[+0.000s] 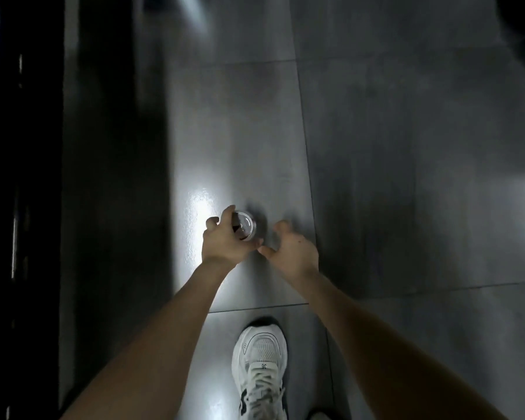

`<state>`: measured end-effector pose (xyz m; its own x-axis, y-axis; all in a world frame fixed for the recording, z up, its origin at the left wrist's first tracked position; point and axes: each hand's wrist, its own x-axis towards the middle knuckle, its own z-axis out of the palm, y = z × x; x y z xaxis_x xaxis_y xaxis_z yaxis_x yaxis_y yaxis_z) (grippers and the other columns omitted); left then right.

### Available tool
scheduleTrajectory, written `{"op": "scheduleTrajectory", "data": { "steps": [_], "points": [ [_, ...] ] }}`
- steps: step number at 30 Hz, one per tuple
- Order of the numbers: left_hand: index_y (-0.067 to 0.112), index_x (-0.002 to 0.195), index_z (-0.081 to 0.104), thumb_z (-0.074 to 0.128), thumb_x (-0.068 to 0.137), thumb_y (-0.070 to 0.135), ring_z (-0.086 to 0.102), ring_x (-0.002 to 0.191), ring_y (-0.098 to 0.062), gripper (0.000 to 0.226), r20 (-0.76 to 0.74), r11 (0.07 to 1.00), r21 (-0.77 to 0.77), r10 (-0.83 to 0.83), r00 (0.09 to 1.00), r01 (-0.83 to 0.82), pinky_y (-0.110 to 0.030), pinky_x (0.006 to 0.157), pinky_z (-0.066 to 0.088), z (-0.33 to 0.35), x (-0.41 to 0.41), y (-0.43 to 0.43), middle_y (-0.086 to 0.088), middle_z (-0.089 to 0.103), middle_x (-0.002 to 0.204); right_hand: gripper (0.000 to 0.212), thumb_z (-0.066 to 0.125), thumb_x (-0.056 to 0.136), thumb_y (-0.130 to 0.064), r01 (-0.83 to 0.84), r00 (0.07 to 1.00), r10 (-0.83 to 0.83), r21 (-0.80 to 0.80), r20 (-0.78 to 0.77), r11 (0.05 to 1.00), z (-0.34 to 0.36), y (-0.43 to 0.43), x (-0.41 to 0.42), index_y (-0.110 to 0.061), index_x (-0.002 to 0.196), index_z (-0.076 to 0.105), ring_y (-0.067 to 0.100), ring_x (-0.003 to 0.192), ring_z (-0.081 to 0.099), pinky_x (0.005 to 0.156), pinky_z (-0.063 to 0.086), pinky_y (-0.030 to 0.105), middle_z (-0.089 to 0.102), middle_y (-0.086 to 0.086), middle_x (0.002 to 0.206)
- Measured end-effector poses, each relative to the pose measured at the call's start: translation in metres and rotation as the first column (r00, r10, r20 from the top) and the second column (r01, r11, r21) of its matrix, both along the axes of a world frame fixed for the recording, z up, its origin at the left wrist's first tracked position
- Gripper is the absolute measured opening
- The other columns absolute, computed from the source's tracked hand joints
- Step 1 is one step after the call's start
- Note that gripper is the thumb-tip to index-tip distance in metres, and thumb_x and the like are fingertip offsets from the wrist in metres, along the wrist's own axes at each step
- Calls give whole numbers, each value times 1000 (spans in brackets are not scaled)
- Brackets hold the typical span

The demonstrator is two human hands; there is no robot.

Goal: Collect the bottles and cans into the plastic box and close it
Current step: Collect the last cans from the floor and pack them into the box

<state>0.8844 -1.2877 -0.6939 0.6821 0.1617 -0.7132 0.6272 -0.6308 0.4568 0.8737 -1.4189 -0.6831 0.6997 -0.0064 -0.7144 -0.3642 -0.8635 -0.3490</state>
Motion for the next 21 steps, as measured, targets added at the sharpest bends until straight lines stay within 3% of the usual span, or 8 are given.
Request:
{"op": "scheduleTrajectory", "data": {
  "steps": [4,7,10,12,16,19,21],
  "points": [
    [21,133,43,75,71,16,59,101,-26,71,87,1000,-13,-13,996,14,-16,80,35,-10,-6,3,-14,52,121,54,60,86,-40,-41,999,41,-12,-24,999,-9,1,-4,-16,129,39,31,114,58,87,46,36,61,9,123],
    [19,128,48,75,71,16,53,85,-17,63,114,997,-46,73,991,-68,-17,75,35,2,-11,9,-12,59,113,58,60,87,-38,-54,998,54,9,-12,999,2,0,-9,-20,135,35,30,114,58,88,45,35,60,9,124],
    [18,121,52,80,66,20,55,94,-19,62,129,989,-103,116,985,-102,-20,76,37,40,-24,13,2,61,98,68,63,85,-39,-66,998,66,34,4,997,34,-1,-14,-24,141,28,28,117,56,89,45,34,51,7,134],
    [18,116,55,84,62,19,56,94,-17,61,124,979,-158,146,981,-126,-22,77,39,84,-34,18,9,59,88,75,66,81,-43,-93,995,91,52,37,994,69,0,-19,-27,143,27,27,122,52,91,44,34,45,5,140],
    [28,104,57,87,56,15,54,71,0,58,82,926,-318,239,968,-202,-30,76,49,197,-63,36,20,57,81,86,77,70,-41,-214,975,203,129,94,968,166,8,-34,-29,142,32,21,126,48,95,40,30,45,-1,141],
    [41,91,56,85,42,34,60,80,-7,57,122,901,-375,282,951,-219,-38,84,52,295,-94,54,16,62,85,76,78,69,-38,-271,958,242,220,152,937,254,19,-55,-29,135,42,17,120,54,91,41,26,54,-6,134],
    [38,97,57,79,38,46,64,91,-12,64,195,908,-363,294,936,-209,-34,89,51,363,-121,65,13,66,94,71,79,69,-38,-283,952,233,286,198,915,319,31,-77,-28,130,45,13,114,57,85,41,22,59,-7,127]
  ]
}}
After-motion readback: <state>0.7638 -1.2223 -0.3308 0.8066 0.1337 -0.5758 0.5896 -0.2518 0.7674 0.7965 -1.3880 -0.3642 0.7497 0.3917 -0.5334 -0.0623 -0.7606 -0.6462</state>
